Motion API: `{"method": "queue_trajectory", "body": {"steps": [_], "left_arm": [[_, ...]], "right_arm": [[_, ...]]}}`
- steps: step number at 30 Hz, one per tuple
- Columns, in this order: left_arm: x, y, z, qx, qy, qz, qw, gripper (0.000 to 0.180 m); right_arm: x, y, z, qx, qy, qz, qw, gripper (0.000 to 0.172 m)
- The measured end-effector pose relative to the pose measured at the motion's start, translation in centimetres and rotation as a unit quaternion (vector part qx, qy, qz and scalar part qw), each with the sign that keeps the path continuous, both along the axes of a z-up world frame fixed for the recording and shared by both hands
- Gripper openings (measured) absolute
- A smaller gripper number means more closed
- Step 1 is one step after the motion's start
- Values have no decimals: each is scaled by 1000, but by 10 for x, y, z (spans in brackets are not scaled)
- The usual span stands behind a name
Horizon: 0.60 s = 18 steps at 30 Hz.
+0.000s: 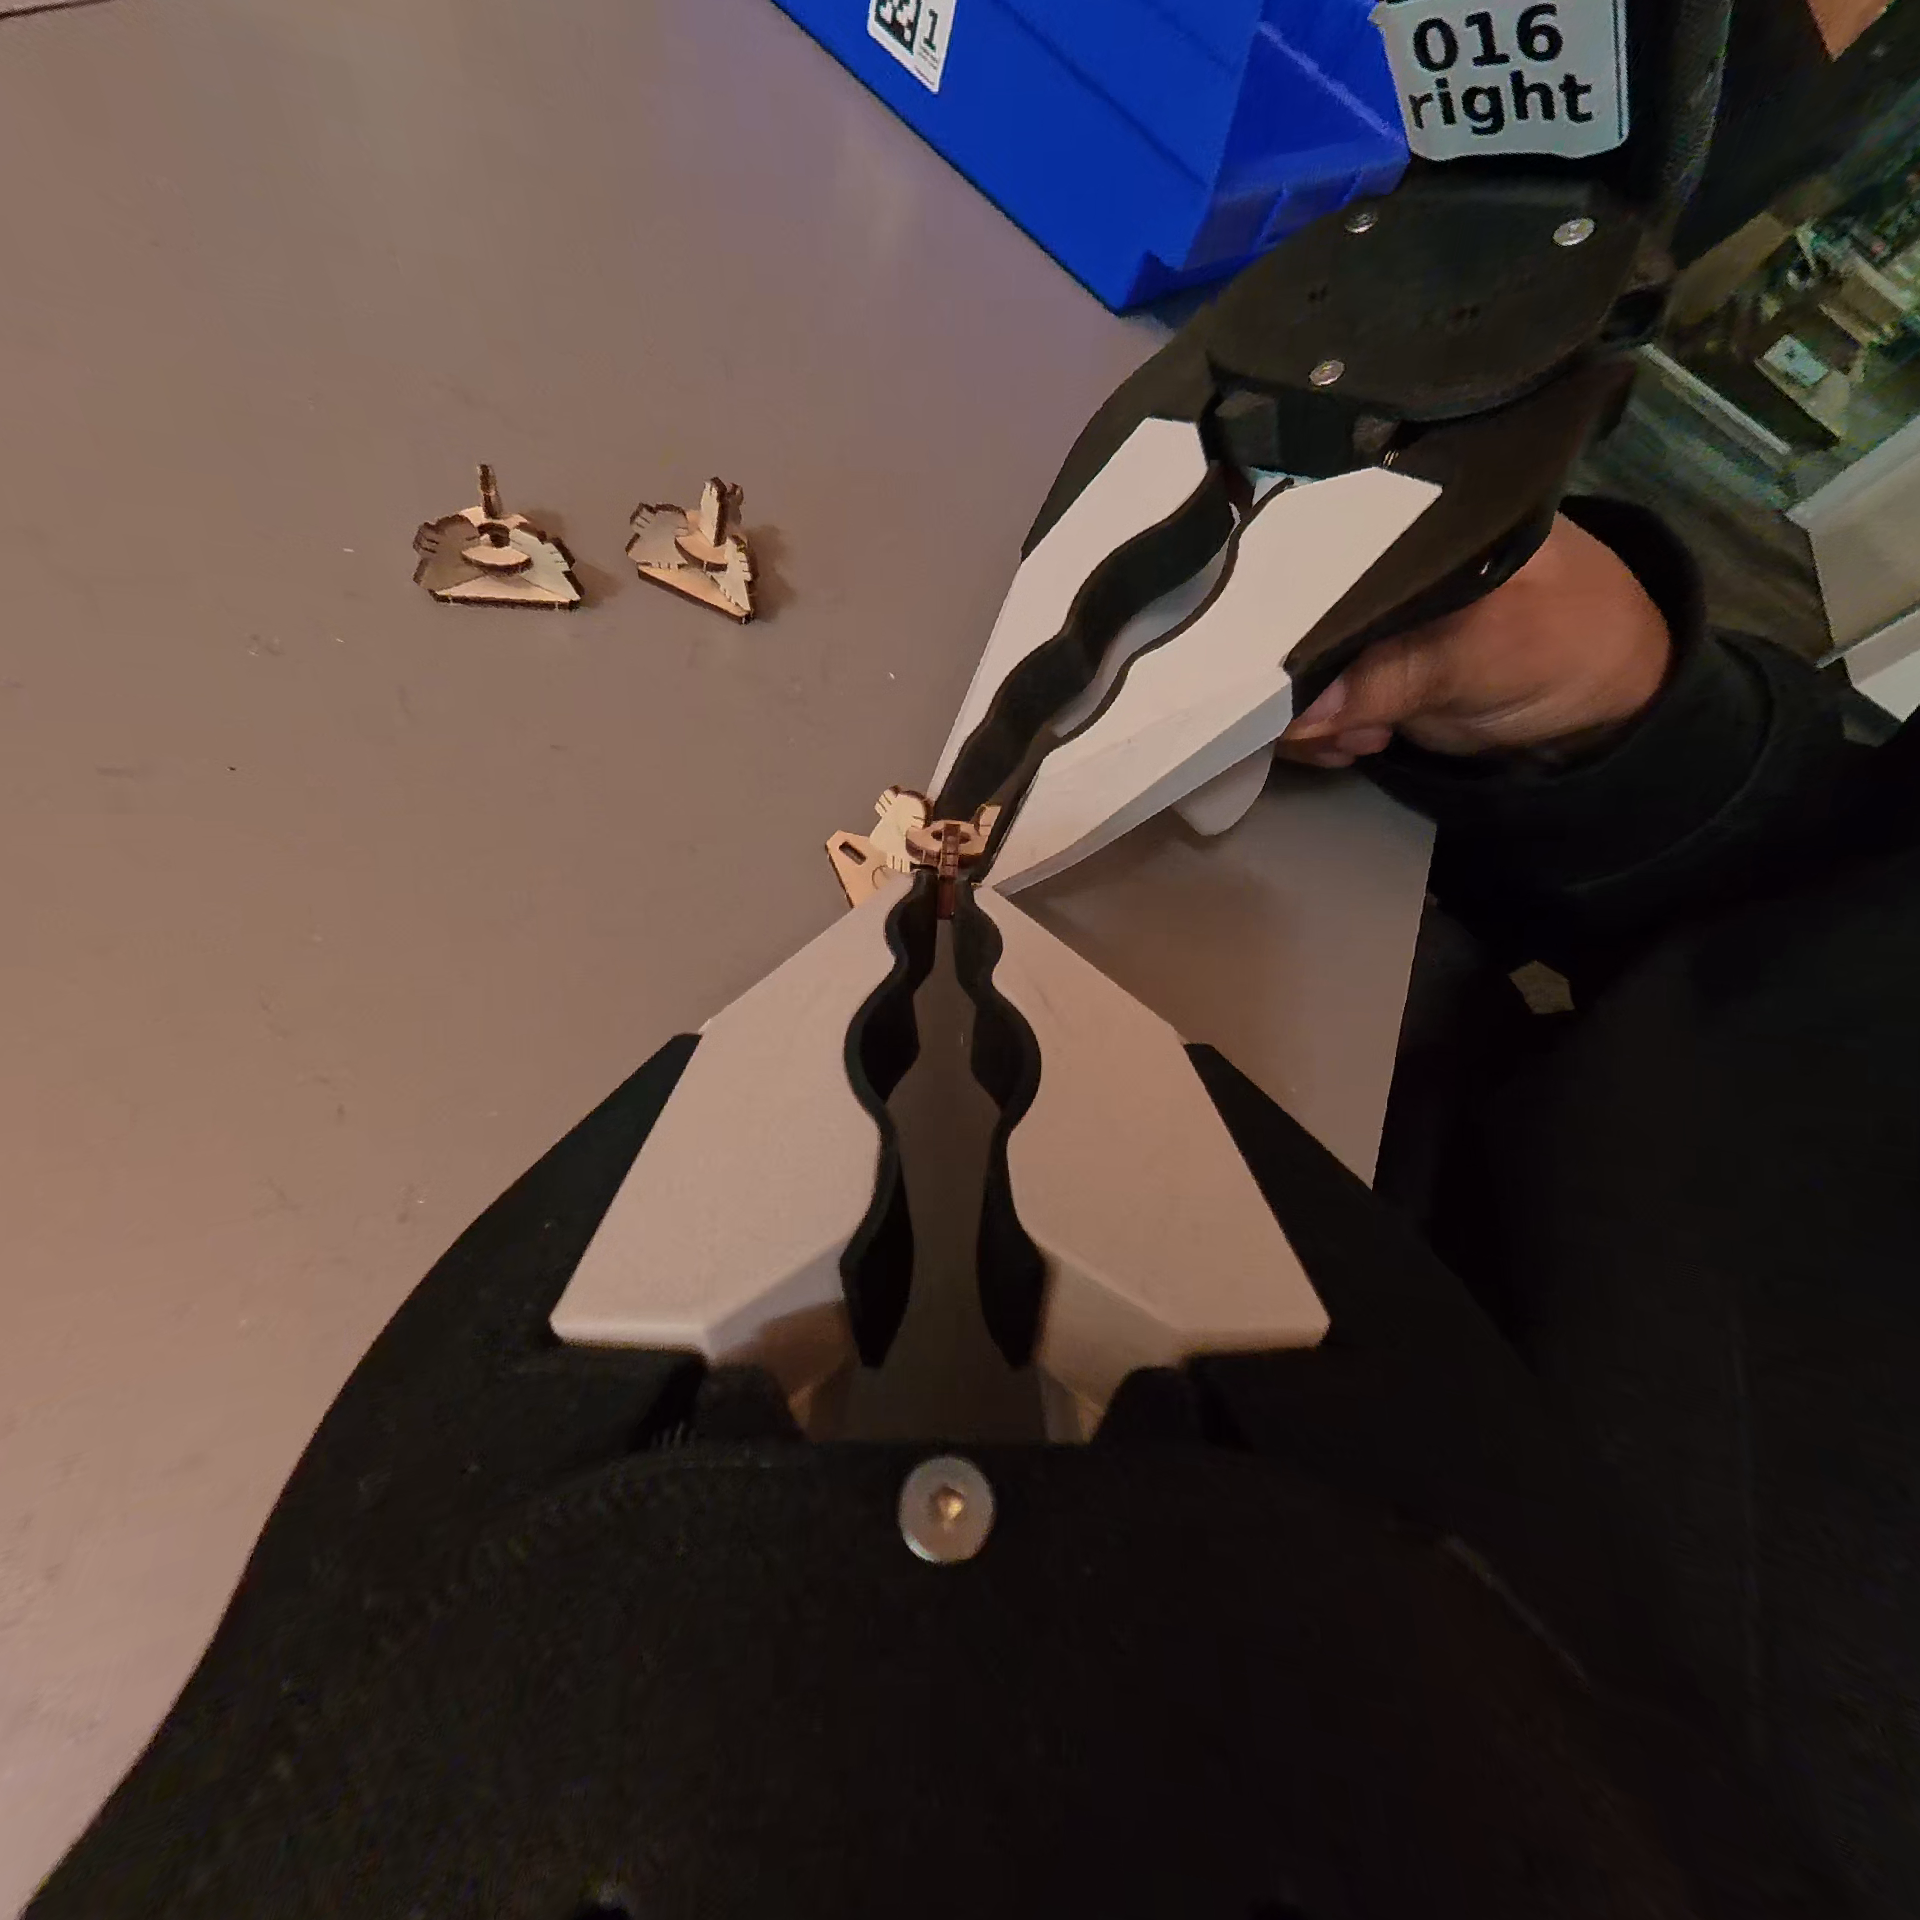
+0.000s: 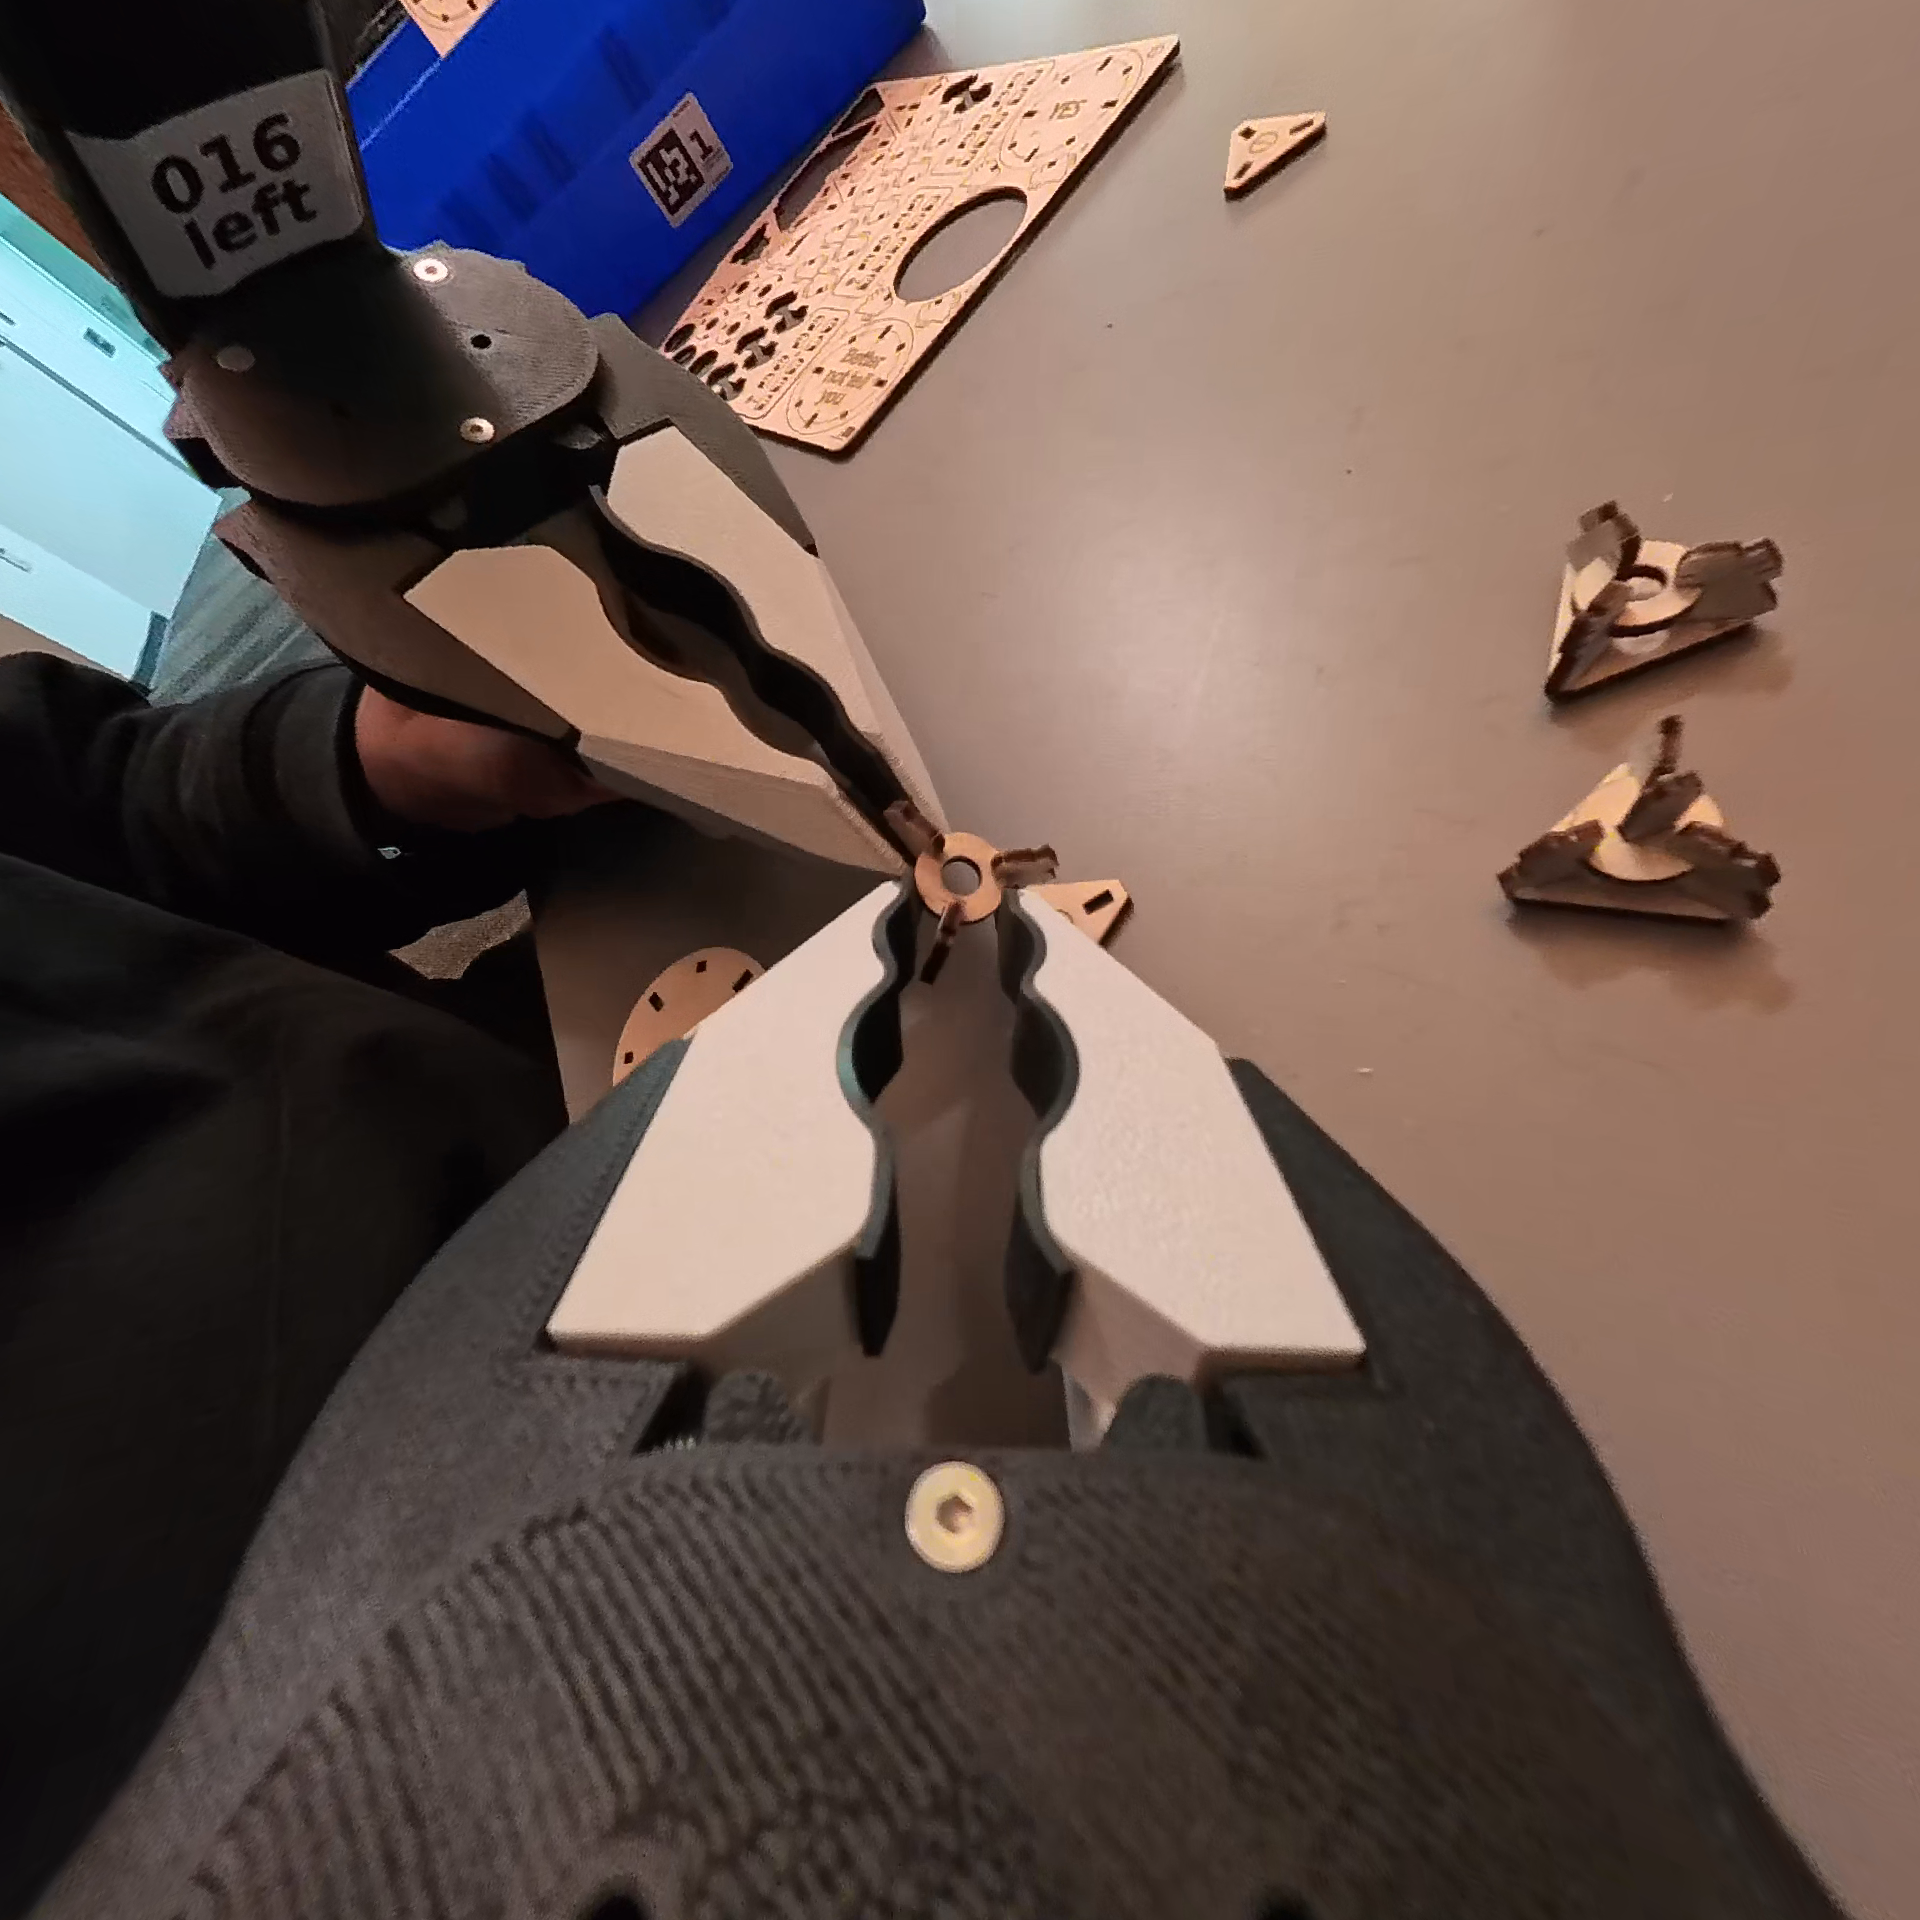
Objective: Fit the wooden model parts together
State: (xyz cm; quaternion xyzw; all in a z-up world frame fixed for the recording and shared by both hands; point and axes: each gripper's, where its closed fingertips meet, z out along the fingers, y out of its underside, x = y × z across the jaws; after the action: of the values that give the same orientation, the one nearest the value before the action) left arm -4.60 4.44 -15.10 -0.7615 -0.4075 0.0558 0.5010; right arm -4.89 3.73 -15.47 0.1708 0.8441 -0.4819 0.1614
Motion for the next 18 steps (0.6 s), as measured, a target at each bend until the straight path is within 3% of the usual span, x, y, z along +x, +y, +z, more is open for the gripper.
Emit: {"method": "queue_trajectory", "body": {"steps": [5, 8, 9, 10, 18], "left_arm": [[-1, -1, 3, 11, 4, 2, 1000, 1], [-4, -5, 3, 16, 0, 19, 1000, 16], [-2, -3, 5, 26, 0, 8, 1000, 33], [-2, -3, 6, 32, 0, 8, 999, 36], [-7, -7, -5, 16, -35, 27, 999, 23]], "right_arm": [[-1, 0, 3, -5, 29, -7, 1000, 14], [-3, 1, 5, -8, 39, -12, 999, 14], [-6, 2, 3, -1, 49, -17, 999, 14], [-10, 4, 0, 12, 65, -23, 998, 14], [-19, 8, -14, 75, 166, -29, 983, 15]]}}
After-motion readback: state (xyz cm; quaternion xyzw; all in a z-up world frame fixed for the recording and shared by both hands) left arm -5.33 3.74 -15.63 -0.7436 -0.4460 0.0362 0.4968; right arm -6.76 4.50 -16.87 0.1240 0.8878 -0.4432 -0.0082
